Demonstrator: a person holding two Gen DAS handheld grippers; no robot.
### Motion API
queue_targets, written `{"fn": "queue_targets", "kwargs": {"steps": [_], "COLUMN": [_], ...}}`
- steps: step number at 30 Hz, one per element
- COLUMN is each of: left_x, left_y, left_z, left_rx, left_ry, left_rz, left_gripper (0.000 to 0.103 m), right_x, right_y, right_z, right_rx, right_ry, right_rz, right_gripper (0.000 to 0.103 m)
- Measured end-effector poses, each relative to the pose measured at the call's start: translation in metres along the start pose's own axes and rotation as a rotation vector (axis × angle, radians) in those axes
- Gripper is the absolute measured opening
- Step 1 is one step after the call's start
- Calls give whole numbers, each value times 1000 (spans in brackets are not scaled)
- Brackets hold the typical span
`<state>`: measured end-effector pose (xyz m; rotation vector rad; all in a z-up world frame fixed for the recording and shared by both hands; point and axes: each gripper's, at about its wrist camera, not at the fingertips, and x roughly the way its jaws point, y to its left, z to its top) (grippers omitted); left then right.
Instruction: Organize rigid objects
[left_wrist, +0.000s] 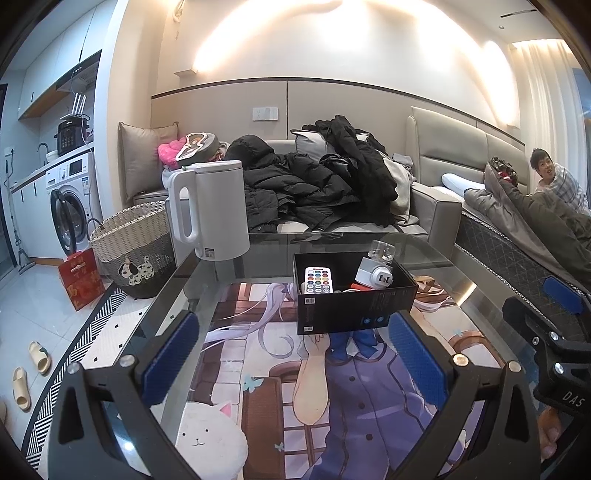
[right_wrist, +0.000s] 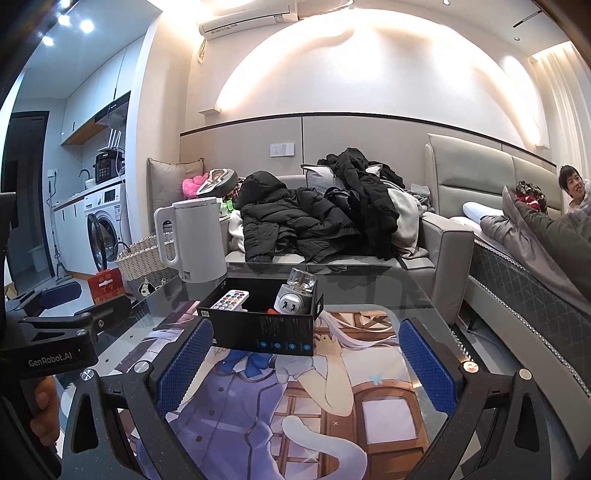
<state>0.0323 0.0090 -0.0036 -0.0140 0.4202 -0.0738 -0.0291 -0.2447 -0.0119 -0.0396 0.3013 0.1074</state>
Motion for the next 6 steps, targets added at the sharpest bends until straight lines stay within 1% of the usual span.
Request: {"fn": "queue_targets", "kwargs": {"steps": [4,6], "left_x": [0,-2], "left_y": [2,0], "left_z": [2,2], "left_rx": [-14,-4], "left_ry": [1,-7], "left_rz": [4,0], "left_gripper": [103,103], "right_x": [-2,-3], "right_y": [3,4], "right_z": [-1,-2], "right_rx": [-6,-7], "right_ry": [-6,-4], "right_rz": [7,11], "right_gripper": [103,103]}}
